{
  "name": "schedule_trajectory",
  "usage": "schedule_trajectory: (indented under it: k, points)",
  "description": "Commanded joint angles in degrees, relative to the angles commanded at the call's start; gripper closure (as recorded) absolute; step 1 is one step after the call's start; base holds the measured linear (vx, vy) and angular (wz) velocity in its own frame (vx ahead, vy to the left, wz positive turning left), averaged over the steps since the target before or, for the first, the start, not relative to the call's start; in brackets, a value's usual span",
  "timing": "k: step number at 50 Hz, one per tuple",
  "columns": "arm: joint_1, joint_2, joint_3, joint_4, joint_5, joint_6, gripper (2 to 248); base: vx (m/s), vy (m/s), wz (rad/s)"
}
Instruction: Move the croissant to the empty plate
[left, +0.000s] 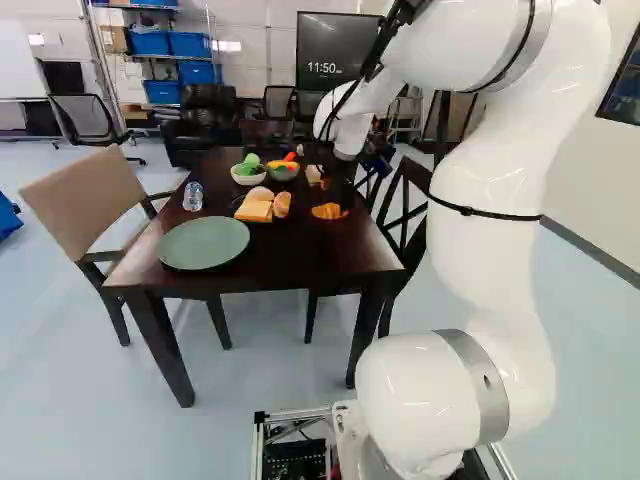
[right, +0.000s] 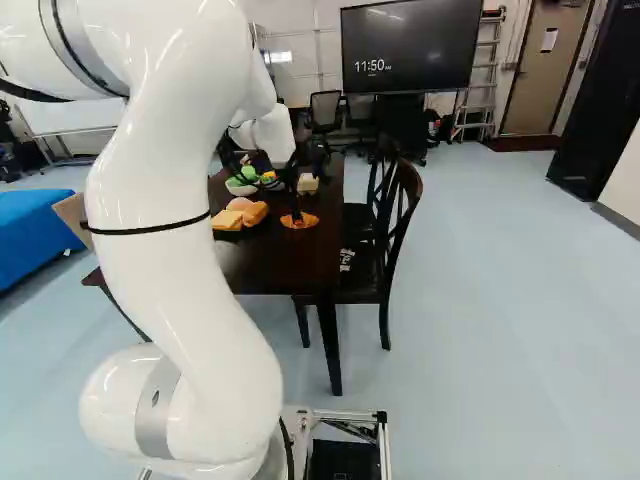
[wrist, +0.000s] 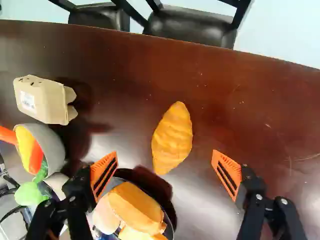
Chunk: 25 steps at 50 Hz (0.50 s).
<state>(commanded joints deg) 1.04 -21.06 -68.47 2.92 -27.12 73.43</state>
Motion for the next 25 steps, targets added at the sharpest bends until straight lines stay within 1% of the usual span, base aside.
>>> schedule_trajectory:
  k: [25]
  points:
    - [0.0, -1.4, -1.8, 0.0, 0.0, 0.0, 3, 0.000, 0.000, 0.000]
